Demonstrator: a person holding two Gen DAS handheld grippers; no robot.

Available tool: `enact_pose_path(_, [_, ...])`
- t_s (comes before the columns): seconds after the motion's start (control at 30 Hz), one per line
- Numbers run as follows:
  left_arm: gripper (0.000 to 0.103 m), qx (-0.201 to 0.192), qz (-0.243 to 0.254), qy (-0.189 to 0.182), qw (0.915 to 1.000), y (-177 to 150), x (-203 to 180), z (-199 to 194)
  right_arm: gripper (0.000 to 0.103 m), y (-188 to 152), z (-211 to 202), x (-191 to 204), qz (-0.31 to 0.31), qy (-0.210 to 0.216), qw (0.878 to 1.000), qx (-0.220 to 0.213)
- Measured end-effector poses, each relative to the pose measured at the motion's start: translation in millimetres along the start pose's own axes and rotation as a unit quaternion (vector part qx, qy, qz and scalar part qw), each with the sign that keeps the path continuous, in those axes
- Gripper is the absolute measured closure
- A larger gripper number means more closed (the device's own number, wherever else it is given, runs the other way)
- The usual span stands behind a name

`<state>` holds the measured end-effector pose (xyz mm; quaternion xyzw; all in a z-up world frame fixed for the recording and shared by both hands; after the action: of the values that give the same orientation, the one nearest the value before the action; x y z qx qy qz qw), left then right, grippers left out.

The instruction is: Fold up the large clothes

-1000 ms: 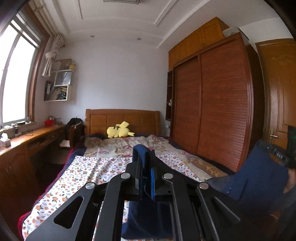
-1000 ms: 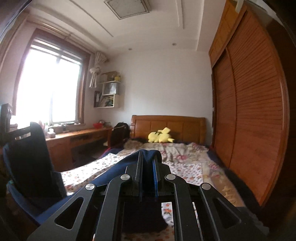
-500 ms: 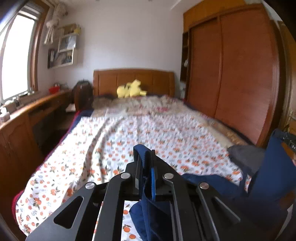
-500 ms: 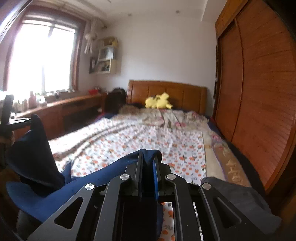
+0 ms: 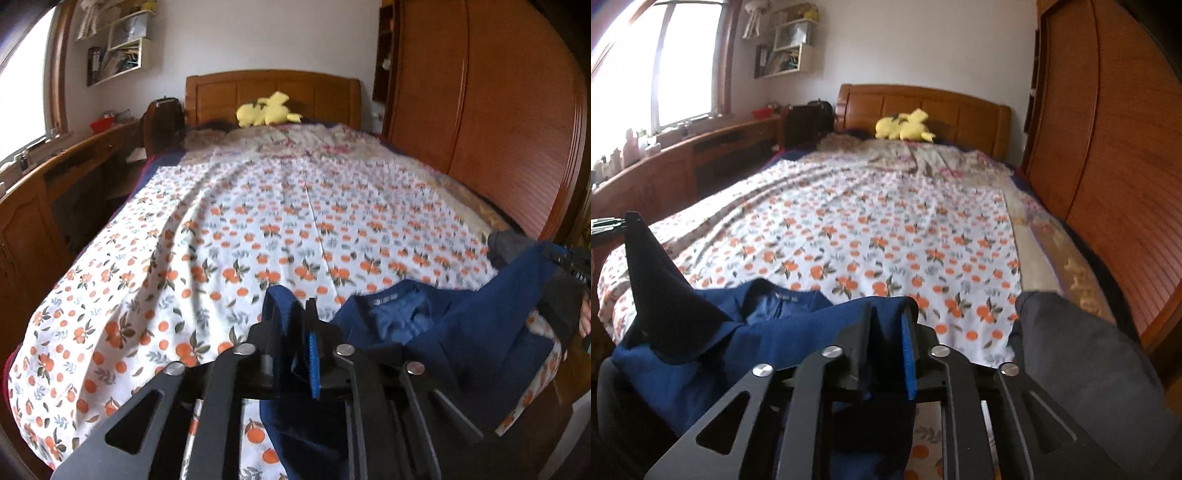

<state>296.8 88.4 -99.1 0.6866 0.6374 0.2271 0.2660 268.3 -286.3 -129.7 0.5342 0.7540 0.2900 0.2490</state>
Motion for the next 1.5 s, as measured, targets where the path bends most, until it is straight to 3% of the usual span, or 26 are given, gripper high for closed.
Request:
enact_pose_path(0.07, [0.061,0.000,0.006,0.004,1.0000,-11.8,-6.8,5.2,0.069,-10.5,3.8,1.1,0.005,0.001,1.000,0.006])
enact_pose_path(0.13, [0.038,-0.008,0.010,0.007,0.9999,-28.3,-11.2,6.7,0.065,-22.7,2.1,4.7,0.004,0.000,1.000,0.004])
enact_pose_path(0.5, [0.006,-0.044,0.024,-0.003,0.9987,-76.5,-38.6,-0.8,0.064,-50.4,-3.4,40.7,-0.017,0.007,1.000,0.017])
enact_pose_path(0.67, [0.003,-0.064,0.029,-0.009,0.9975,-80.6,-50.8,-5.1,0.062,-49.9,-0.8,67.4,-0.048,0.010,0.999,0.020])
enact_pose_path(0.77, [0.003,-0.069,0.032,-0.022,0.9969,-83.2,-61.1,-3.9,0.053,-49.4,1.4,82.7,-0.065,0.016,0.998,0.018])
enact_pose_path(1.1, [0.003,-0.076,0.041,-0.050,0.9950,-94.5,-80.4,-0.7,0.053,-56.5,33.0,122.7,-0.097,0.039,0.994,0.044])
enact_pose_path(1.5, [0.003,-0.070,0.034,-0.050,0.9957,-110.7,-69.5,3.1,0.053,-62.3,80.8,172.1,-0.149,0.061,0.983,0.088])
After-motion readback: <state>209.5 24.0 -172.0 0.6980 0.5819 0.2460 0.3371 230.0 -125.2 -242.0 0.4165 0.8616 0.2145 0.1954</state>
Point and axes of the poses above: each gripper's, at about its wrist camera, not at the fingertips, and z roughly the way its jaws point, x to its left, y to its top, the point moved 5 cm from there along z, roughly the way its jaws point, and after that the axes turned 10 degrees about x, right-handed, at the moved point
